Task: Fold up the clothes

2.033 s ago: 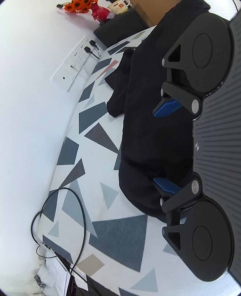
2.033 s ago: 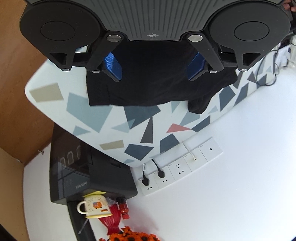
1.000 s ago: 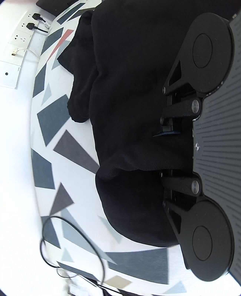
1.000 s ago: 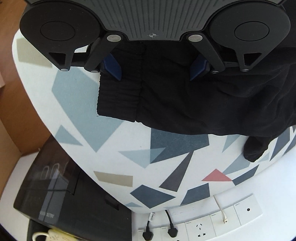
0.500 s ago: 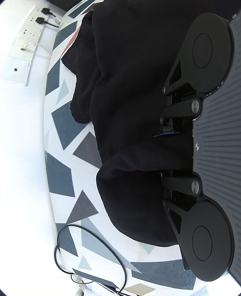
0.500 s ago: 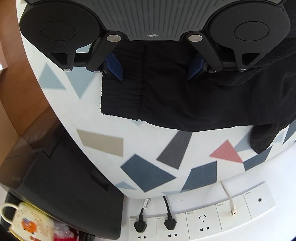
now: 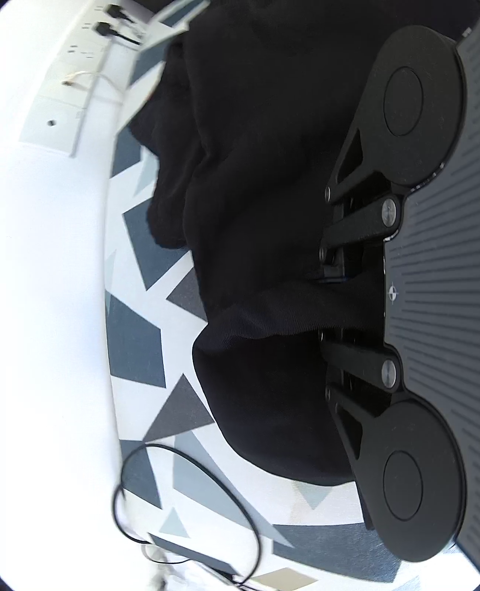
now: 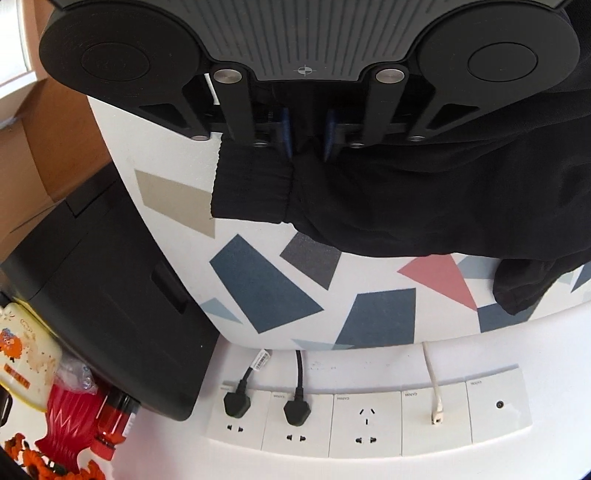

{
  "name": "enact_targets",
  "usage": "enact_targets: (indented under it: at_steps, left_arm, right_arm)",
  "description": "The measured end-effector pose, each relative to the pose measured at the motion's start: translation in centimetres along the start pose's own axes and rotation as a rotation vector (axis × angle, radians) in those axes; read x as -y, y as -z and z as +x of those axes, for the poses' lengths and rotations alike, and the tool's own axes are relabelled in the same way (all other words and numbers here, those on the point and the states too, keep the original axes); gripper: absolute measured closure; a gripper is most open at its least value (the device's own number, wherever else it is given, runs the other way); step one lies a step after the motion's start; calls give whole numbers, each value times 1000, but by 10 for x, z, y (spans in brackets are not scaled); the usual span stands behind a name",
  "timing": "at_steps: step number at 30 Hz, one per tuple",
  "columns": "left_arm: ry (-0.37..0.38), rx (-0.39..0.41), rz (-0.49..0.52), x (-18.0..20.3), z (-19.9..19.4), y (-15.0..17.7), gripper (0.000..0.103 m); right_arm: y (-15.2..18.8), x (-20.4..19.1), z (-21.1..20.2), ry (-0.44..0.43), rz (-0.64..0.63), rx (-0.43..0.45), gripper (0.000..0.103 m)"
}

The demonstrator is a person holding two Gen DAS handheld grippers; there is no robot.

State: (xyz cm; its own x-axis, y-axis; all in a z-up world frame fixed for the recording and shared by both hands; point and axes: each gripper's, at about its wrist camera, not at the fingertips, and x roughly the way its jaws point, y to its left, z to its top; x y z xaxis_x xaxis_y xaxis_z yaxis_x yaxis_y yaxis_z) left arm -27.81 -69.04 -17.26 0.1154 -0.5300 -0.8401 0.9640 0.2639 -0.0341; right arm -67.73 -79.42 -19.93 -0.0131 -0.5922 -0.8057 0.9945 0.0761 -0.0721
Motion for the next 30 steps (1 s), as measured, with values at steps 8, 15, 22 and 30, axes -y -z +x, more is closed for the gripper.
enact_targets:
  at_steps: [8,15,22,30]
  left_arm:
    - [86,159,-50,-23,-70,-10,95]
    - [179,324,-82,-41,-139,-17,95]
    - [261,349,-132,-63,-167,0,95]
    - [268,231,-112,-78,-158,38,95]
  right_arm:
    - [9,16,-42,3,65,119,98]
    - [13,33,-107,-42,114,305,98]
    - [55,47,-183,-104,144,482,98]
    - [149,55,-209,-78,246,367,98]
